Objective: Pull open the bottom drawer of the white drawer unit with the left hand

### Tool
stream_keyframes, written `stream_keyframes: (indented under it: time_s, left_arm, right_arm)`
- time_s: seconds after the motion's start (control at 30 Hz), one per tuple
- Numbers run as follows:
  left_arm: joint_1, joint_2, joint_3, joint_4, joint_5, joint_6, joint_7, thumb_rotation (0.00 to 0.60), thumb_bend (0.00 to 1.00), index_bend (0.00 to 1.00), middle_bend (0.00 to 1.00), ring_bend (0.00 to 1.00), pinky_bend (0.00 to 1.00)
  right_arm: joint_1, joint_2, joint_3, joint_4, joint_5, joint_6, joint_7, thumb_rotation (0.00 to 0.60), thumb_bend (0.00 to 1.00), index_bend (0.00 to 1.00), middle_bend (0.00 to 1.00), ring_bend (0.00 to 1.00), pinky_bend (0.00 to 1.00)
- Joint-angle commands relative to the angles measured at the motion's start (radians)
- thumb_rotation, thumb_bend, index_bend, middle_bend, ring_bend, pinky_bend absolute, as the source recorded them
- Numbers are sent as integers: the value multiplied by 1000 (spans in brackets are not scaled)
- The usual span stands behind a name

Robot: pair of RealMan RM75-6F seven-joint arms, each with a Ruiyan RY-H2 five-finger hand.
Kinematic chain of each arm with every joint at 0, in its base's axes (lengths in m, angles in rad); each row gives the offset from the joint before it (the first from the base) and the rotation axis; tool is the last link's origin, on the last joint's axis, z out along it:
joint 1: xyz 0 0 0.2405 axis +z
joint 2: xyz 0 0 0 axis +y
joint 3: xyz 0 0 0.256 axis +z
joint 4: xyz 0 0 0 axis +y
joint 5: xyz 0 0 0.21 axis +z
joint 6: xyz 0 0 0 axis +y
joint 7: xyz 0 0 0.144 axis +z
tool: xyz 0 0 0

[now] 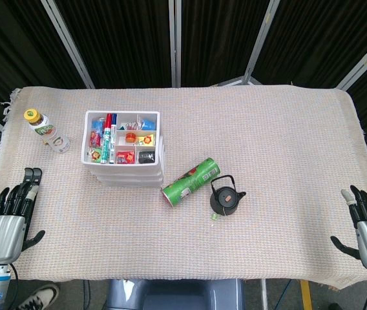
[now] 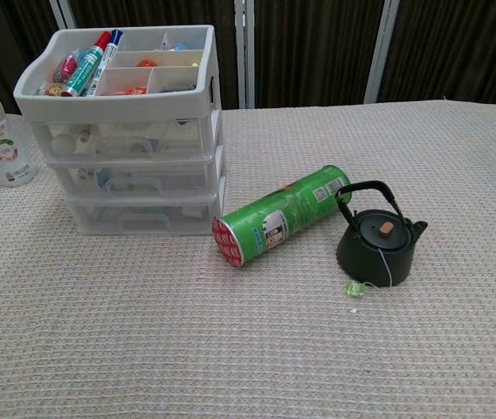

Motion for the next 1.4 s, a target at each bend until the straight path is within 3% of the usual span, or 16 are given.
stream_keyframes:
  time_s: [0.03,1.07,1.1,1.17,1.2,1.3,1.4]
  left_arm:
    - [1,1,-1,-1,0,3,-3,600,37,0,0,0,0]
    - [-15,-11,-1,2,-28,-40,-9,600,42,0,0,5,6]
    - [-18,-15,-4,4,-28,-42,-16,600,57,0,45,85,80]
    - [-24,-29,-14,13,-27,-39,-31,600,105,0,261,347,305]
    - [-27,-38,-19,20,-26,-36,-38,600,144,0,431,521,441]
    - [-52,-82,-31,18,-57,-84,-133,600,243,0,681,734,580]
    - [-75,-104,-44,10,-95,-134,-203,600,321,0,766,814,641]
  right_arm:
    - [1,0,0,1,1,-2,0,600,68,0,0,0,0]
    - [2,5,-10,-7,-6,-15,11,600,67,0,0,0,0]
    - [2,4,-10,-8,-5,-16,8,600,67,0,0,0,0]
    - [3,3,-13,-11,-4,-21,5,600,67,0,0,0,0]
    - [4,4,-14,-11,-3,-24,4,600,68,0,0,0,0]
    - [4,10,-16,-19,3,-32,6,600,67,0,0,0,0]
    - [4,16,-15,-24,3,-31,14,600,67,0,0,0,0]
